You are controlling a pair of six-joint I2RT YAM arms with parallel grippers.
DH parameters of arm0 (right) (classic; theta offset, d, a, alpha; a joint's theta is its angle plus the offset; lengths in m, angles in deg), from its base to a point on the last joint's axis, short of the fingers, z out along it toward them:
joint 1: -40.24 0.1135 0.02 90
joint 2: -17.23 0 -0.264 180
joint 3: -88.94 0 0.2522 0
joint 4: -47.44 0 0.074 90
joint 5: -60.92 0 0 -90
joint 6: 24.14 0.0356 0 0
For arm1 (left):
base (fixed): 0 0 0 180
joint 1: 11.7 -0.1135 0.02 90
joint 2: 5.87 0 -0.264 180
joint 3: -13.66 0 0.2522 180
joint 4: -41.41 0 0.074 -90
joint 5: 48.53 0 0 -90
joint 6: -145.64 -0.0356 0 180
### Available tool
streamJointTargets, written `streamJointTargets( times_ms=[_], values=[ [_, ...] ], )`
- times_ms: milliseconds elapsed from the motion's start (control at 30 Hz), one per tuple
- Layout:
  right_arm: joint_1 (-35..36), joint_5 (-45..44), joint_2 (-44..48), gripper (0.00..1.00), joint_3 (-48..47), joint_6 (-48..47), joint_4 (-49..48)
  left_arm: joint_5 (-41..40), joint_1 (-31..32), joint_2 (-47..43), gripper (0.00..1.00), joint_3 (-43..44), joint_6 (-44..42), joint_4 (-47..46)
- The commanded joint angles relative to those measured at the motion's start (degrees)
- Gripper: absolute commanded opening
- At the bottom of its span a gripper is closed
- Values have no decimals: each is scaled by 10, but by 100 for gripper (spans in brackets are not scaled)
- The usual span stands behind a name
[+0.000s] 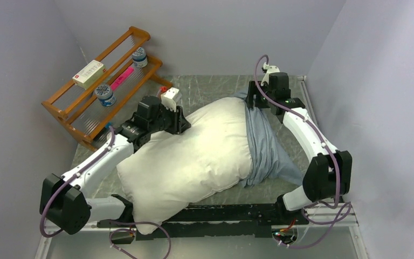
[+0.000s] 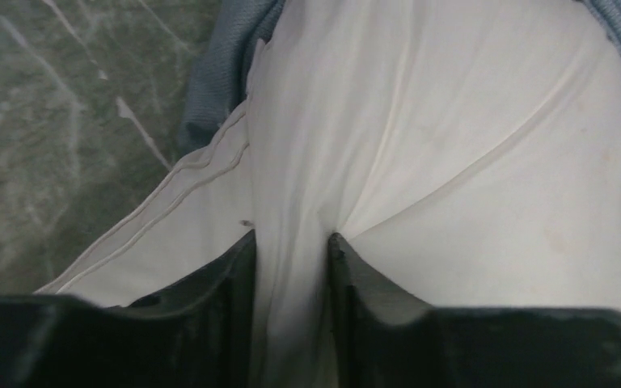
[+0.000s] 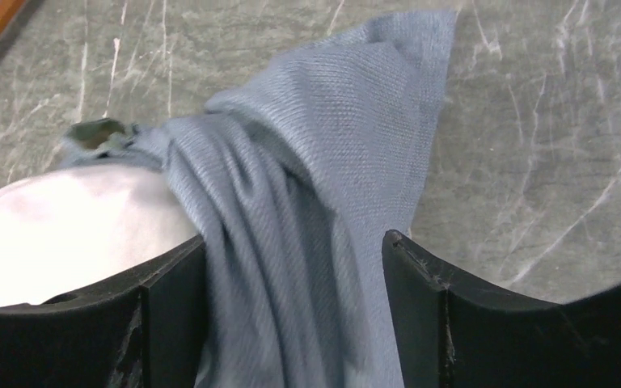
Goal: Remove the pillowcase from the pillow
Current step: Remove the pillow from the pillowcase.
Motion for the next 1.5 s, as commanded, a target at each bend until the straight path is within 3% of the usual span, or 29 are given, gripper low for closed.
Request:
streamJointTargets(
  times_ms=[0, 200, 367, 567, 933, 1233, 1467],
  values=[
    [-5, 19, 72, 77, -1, 2, -5, -58, -15, -2, 46, 30, -15, 81],
    [-2, 43, 145, 84, 18, 25, 0, -81, -3, -21, 78, 66, -36, 103],
    [19, 67, 194, 86, 50, 49, 7, -115, 35, -34, 96, 104, -53, 121],
    [36, 74, 266, 89, 95, 58, 42, -185, 127, -47, 96, 129, -65, 130],
    [38, 79, 380, 93, 145, 71, 149, -240, 290, -53, 96, 133, -86, 70],
    [37, 55, 464, 96, 180, 105, 233, -315, 434, 28, 96, 150, -146, 37],
    [37, 22, 494, 98, 183, 133, 275, -383, 500, 100, 97, 165, -187, -3]
  ],
)
